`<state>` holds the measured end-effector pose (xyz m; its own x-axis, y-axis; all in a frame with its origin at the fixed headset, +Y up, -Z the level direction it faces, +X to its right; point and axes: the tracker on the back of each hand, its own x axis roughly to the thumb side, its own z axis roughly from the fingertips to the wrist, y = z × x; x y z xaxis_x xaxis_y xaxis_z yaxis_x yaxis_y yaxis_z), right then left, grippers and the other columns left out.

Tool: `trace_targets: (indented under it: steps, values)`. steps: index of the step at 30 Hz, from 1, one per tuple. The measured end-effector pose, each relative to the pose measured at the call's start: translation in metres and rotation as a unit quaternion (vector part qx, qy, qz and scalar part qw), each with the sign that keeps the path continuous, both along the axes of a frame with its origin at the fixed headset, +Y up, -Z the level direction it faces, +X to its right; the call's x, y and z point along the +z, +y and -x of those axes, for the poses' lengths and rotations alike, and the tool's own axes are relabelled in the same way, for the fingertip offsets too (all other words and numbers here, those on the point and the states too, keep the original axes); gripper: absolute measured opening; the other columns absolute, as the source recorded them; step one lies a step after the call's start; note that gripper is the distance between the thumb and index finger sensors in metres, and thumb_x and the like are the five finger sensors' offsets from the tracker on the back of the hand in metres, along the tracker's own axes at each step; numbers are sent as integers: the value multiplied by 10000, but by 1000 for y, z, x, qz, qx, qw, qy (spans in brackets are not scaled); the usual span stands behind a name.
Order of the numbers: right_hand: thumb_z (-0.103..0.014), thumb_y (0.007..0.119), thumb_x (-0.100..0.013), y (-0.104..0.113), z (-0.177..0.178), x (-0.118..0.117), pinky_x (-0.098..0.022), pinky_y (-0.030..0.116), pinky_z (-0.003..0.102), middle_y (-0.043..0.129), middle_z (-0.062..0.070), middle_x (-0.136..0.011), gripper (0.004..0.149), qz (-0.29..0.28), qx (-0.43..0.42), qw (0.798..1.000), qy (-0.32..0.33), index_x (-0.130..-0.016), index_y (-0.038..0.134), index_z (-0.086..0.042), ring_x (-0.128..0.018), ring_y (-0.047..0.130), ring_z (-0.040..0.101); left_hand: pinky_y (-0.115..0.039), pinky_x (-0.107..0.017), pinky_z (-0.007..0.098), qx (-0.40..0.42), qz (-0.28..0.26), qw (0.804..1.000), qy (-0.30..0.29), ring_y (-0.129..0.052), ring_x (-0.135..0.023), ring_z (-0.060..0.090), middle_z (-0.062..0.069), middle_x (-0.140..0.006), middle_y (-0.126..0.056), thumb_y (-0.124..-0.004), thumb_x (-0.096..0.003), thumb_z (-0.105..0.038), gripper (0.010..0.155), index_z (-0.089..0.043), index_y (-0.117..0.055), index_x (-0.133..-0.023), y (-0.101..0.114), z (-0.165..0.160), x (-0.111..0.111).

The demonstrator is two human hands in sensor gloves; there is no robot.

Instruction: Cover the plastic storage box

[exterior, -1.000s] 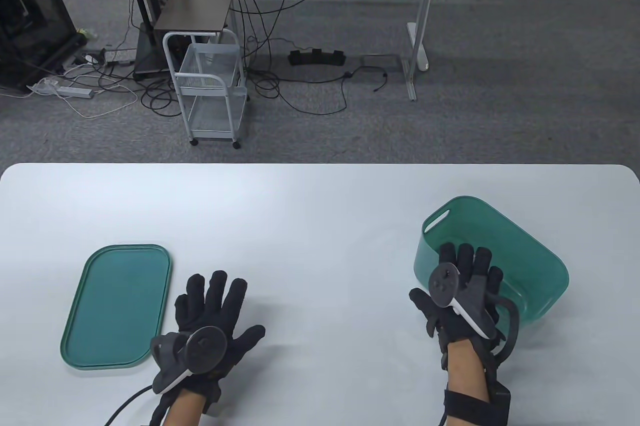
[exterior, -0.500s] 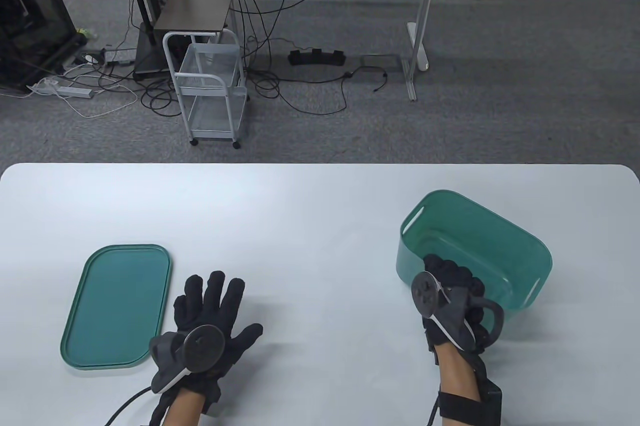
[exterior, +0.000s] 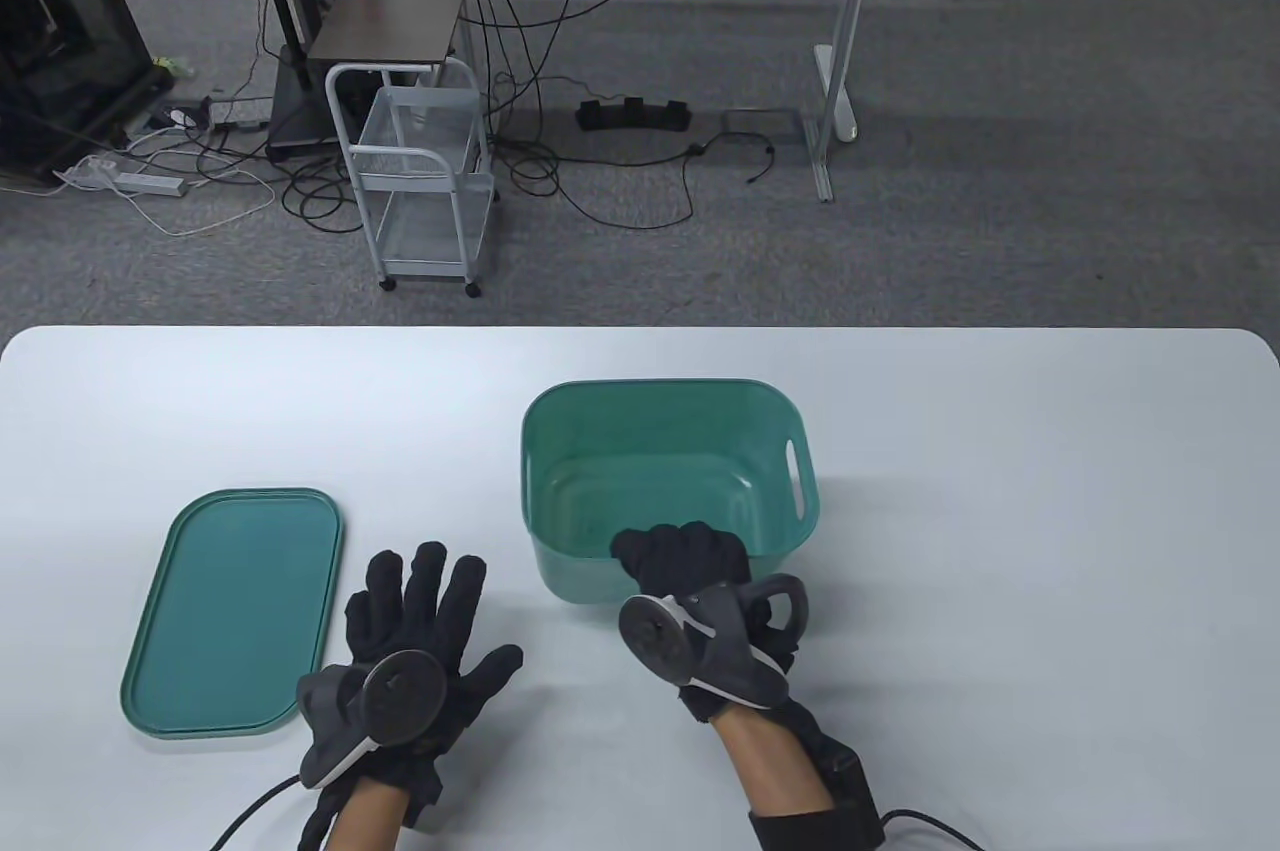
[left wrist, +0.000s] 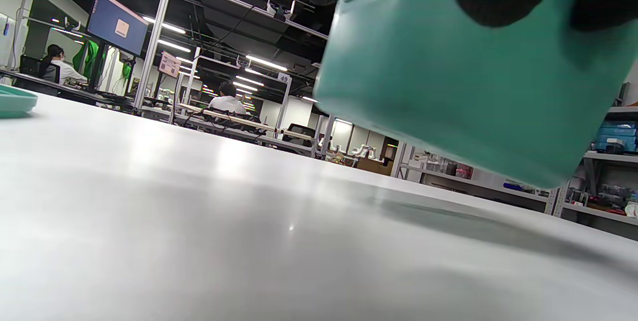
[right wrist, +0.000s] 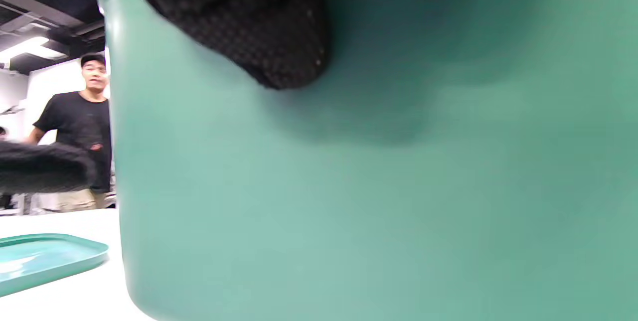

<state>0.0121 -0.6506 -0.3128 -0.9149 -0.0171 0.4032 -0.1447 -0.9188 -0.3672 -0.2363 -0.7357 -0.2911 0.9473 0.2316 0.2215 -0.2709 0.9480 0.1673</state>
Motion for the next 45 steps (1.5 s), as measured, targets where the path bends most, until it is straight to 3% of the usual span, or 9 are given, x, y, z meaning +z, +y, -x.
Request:
trace_targets:
  steps: [11,15,17,19,23,30,35,42,45]
  values:
    - [-136,856,-435,-32,31,-3,-571,745,509,937,-4,-768,468,51,26,998,22,-878,733,-224,-681,931,306,-225,-754,714,1,1,1000,15,-172,-1137,549,119,-1306,-304,-667,-493,-740,897,-304,-383,-1224,0,4,0]
    - [-141,849,-440,-31,31,-4,-587,733,512,927,-5,-789,482,58,27,998,20,-895,717,-233,-711,918,306,-228,-754,714,2,5,1000,19,-176,-1137,550,126,-1304,-311,-669,-492,-738,893,-305,-391,-1222,0,5,0]
    - [-216,848,-454,-29,30,-5,-636,700,532,882,20,-906,536,79,42,996,26,-958,666,-235,-822,871,326,-230,-754,714,2,8,1000,24,-183,-1136,550,127,-1303,-315,-670,-492,-737,891,-303,-395,-1220,0,5,1]
    - [-394,842,-459,-27,26,-4,-699,604,587,709,100,-1101,718,95,53,994,24,-1076,526,-204,-986,714,410,-229,-753,715,-2,11,1000,27,-180,-1136,552,127,-1303,-314,-670,-492,-738,893,-302,-394,-1221,1,6,1]
    - [-623,783,-436,-19,5,2,-739,460,651,436,201,-1226,977,79,58,995,-14,-1143,320,-133,-1095,436,515,-230,-751,716,1,10,999,36,-181,-1135,552,130,-1302,-315,-671,-491,-736,895,-297,-394,-1221,1,10,1]
    - [-745,708,-418,-15,-56,11,-738,348,696,280,298,-1232,1114,70,25,992,-100,-1139,194,-69,-1087,234,591,-231,-750,717,-1,10,999,44,-184,-1132,555,132,-1300,-317,-672,-492,-736,895,-294,-396,-1220,2,12,1]
    - [-759,698,-419,-39,-98,16,-729,322,706,257,322,-1223,1136,98,-6,983,-153,-1132,174,-46,-1072,205,605,-232,-750,718,-4,13,998,54,-186,-1132,557,133,-1300,-319,-676,-491,-735,898,-293,-395,-1221,2,14,0]
    - [-755,703,-419,-91,-119,22,-729,320,708,283,315,-1223,1129,112,-17,975,-189,-1133,188,-48,-1072,210,608,-242,-752,717,-20,33,995,90,-191,-1131,558,146,-1295,-311,-692,-491,-732,917,-275,-379,-1222,2,22,-2]
    - [-754,690,-426,-92,-121,24,-729,312,706,270,309,-1222,1123,133,-15,971,-197,-1130,170,-52,-1073,186,604,-236,-751,717,-23,51,992,110,-190,-1127,564,161,-1293,-301,-699,-488,-734,937,-259,-364,-1222,-1,28,-3]
